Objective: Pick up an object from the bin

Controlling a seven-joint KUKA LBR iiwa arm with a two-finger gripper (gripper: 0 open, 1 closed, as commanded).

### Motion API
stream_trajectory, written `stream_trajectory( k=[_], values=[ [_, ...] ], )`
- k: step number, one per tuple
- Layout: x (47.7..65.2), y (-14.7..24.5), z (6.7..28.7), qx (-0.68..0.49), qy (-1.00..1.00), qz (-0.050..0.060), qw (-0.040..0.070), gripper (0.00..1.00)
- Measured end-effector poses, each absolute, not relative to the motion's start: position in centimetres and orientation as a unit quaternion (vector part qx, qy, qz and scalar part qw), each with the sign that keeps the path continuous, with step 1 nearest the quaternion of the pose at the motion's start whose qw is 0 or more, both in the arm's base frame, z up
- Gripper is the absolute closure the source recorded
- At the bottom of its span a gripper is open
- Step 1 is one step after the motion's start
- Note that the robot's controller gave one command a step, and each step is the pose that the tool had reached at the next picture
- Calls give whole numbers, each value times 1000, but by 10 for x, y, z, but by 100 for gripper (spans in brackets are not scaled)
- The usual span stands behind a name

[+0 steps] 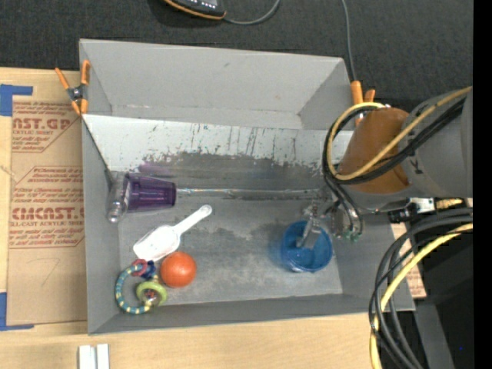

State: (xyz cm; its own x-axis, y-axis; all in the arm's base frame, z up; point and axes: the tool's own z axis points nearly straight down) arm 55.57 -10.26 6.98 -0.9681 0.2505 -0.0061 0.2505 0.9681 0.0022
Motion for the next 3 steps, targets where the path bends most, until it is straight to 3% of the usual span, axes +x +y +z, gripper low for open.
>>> stream_trajectory(
  k=[2, 3],
  values=[
    [554, -102, 76, 126, 992, 1, 1, 100],
    [555, -102, 92, 126, 992, 1, 2, 100]
  ],
)
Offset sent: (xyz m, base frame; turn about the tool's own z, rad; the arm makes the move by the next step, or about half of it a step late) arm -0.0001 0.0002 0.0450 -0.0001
